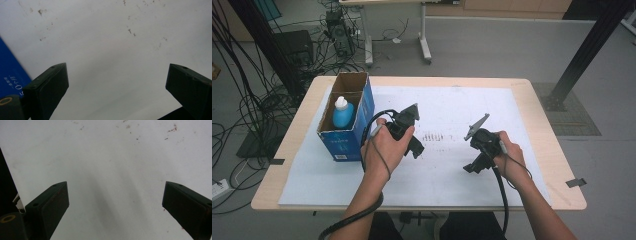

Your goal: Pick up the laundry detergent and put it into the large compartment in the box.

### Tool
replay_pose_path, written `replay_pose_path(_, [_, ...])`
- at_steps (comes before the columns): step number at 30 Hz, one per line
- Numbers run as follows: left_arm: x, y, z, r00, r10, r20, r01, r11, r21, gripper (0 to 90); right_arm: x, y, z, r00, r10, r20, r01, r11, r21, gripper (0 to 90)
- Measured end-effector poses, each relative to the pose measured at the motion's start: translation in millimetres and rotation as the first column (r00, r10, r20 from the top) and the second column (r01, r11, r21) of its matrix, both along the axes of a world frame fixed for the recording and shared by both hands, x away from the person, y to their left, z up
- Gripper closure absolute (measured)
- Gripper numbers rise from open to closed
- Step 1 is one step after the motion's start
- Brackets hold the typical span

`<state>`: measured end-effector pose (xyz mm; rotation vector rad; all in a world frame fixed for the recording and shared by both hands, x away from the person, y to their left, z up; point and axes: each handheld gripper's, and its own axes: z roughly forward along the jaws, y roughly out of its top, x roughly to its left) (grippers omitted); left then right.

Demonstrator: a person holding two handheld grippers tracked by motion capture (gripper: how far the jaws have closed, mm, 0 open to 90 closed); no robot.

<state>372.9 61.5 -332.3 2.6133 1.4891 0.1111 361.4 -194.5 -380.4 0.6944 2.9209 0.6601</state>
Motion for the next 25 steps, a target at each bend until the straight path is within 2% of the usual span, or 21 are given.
replay_pose_path(18, [0.3,2.3,-0.9,1.0,0.008,-0.005,-0.008,1.0,-0.001,4.9,-1.7,0.3,1.4,1.0,-0.006,0.0,0.006,1.0,0.001,6.8])
replay_pose_path(25, [-3.7,-0.2,3.3,1.0,0.002,0.007,-0.002,1.0,-0.008,4.8,-7.6,-0.4,10.4,0.9998,-0.009,0.019,0.009,1.0,0.004,6.8])
